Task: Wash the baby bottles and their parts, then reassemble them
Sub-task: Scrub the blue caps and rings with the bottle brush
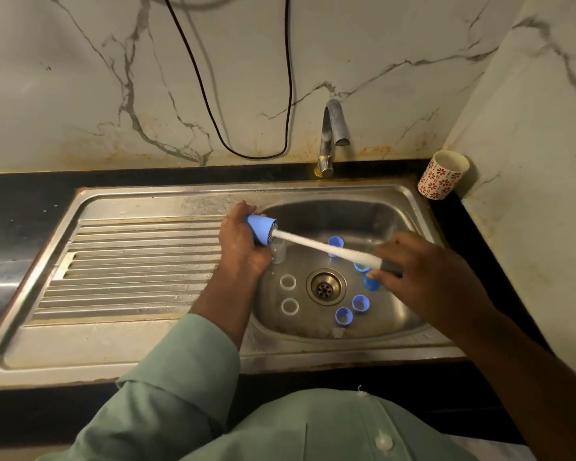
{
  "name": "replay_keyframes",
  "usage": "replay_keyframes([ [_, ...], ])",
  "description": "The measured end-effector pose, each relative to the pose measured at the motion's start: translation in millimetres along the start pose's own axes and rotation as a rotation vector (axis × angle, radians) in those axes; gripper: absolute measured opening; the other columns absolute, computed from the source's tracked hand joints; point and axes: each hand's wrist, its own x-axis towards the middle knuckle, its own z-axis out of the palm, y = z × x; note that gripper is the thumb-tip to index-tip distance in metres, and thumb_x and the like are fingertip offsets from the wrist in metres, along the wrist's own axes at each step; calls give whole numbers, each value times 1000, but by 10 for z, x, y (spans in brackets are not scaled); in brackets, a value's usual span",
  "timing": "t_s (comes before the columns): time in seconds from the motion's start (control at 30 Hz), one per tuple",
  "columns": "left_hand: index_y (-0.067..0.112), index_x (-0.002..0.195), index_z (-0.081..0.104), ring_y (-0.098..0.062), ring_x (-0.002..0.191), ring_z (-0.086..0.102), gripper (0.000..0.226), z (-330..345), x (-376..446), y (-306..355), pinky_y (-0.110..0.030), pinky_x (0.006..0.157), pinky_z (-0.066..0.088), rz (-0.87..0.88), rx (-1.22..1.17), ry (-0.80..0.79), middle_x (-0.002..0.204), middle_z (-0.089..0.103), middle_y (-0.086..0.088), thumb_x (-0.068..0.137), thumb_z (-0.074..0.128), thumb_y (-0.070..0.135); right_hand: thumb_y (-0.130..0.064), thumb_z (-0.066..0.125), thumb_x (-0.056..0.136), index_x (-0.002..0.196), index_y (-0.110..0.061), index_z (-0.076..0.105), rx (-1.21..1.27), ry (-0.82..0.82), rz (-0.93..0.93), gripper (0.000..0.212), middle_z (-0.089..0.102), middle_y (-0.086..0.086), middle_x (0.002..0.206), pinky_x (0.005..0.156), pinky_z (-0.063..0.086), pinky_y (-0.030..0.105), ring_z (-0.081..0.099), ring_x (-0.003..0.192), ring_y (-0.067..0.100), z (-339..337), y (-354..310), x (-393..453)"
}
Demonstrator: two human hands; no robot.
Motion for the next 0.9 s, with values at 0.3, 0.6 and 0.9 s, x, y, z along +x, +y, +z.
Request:
replay_keyframes([
  [0.3, 9, 136, 52, -34, 118, 64, 67, 23, -7, -69, -44, 84, 60, 85, -31, -8, 132, 60, -19, 79, 79, 29, -35, 63, 89, 74, -13, 63, -142, 185, 138, 26, 59, 4, 66, 61, 37, 32, 54, 61, 26, 10, -43, 48],
  [0.6, 17, 127, 55, -32, 93, 74, 48, 28, 110, -115, -42, 63, 61, 65, 180, -30, 107, 71, -17, 97, 52, 54, -18, 79, 77, 109, -12, 70, 14, 51, -63, 34, 64, 2, 84, 55, 55, 37, 63, 67, 21, -58, 281, 13],
  [0.9, 14, 123, 50, -32, 100, 71, 62, 9, 79, -4, -42, 70, 63, 146, 267, 12, 117, 59, -15, 73, 81, 34, -20, 78, 78, 101, -11, 75, 224, -49, 184, 26, 67, 7, 82, 70, 52, 37, 62, 73, 22, 1, 385, 42],
])
